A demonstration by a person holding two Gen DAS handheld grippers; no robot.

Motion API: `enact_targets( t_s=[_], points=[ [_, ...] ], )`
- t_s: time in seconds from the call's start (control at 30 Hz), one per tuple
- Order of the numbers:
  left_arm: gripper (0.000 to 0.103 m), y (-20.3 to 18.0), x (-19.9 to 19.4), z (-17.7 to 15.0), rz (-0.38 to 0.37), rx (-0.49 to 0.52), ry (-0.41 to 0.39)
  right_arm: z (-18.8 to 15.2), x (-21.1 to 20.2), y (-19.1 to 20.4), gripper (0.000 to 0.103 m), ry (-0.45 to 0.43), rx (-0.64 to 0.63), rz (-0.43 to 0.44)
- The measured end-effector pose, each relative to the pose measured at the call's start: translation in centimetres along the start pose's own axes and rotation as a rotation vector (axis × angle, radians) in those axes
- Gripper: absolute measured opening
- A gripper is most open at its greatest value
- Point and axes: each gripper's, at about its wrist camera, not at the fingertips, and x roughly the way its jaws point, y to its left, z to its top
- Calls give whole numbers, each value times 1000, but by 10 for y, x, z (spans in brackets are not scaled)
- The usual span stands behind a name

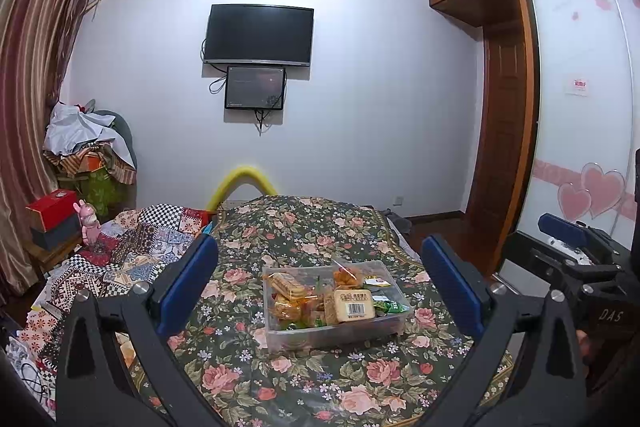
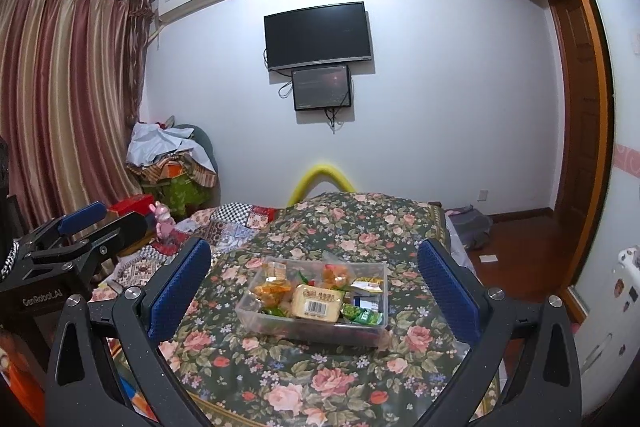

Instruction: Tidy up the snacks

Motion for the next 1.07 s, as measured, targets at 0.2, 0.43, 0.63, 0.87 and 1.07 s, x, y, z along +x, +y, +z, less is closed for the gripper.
enact_targets(
  t_s=[0.2,0.43,0.63,0.87,1.07],
  points=[
    [103,-1,2,1,1,-1,4,0,0,0,103,5,-1,-5],
    [103,-4,4,1,-19,4,4,-1,0,-1,103,5,-4,-13],
    [103,-7,4,0,-29,16,4,-1,1,-1,103,6,-8,-20],
    [103,-5,6,0,-29,-1,12,-3,3,-1,103,14,-10,-22],
    [103,-2,10,-2,-29,-8,24,-5,7,-3,103,26,-7,-25]
  ],
)
